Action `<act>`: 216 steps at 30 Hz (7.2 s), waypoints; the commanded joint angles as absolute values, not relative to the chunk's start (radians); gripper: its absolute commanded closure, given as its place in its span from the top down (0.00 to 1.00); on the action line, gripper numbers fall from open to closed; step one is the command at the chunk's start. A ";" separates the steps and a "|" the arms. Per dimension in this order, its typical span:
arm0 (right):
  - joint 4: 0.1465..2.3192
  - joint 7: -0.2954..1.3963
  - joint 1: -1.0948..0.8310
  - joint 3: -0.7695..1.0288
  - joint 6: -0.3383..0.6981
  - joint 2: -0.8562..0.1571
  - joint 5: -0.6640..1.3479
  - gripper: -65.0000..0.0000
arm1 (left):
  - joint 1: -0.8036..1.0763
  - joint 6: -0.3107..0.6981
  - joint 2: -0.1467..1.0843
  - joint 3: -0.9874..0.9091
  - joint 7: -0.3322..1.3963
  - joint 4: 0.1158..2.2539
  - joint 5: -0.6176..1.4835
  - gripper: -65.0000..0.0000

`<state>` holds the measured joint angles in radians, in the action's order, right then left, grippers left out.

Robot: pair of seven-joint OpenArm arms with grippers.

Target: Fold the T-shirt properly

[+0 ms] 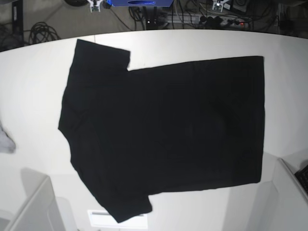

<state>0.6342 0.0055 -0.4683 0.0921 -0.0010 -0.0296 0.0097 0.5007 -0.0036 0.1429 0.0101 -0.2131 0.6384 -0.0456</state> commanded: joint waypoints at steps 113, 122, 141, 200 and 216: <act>1.690 0.599 -0.596 0.354 0.114 -0.196 0.998 0.55 | 0.860 0.237 0.259 -0.510 0.061 1.771 0.717 0.64; 1.690 0.608 -0.599 0.266 0.114 -0.197 0.998 0.54 | 0.860 0.237 0.257 -0.510 0.061 1.771 0.717 0.64; 1.616 0.615 -0.587 0.268 0.114 -0.203 1.001 0.00 | 0.769 0.237 0.260 -0.512 0.188 1.662 0.881 0.64; 1.682 0.610 -0.588 0.282 0.114 -0.205 1.000 0.00 | 0.593 0.232 0.245 -0.470 0.397 1.529 0.880 0.00; 1.802 0.613 -0.731 0.320 0.114 -0.196 1.000 0.00 | 0.677 0.237 0.234 -0.555 0.400 1.647 0.645 0.00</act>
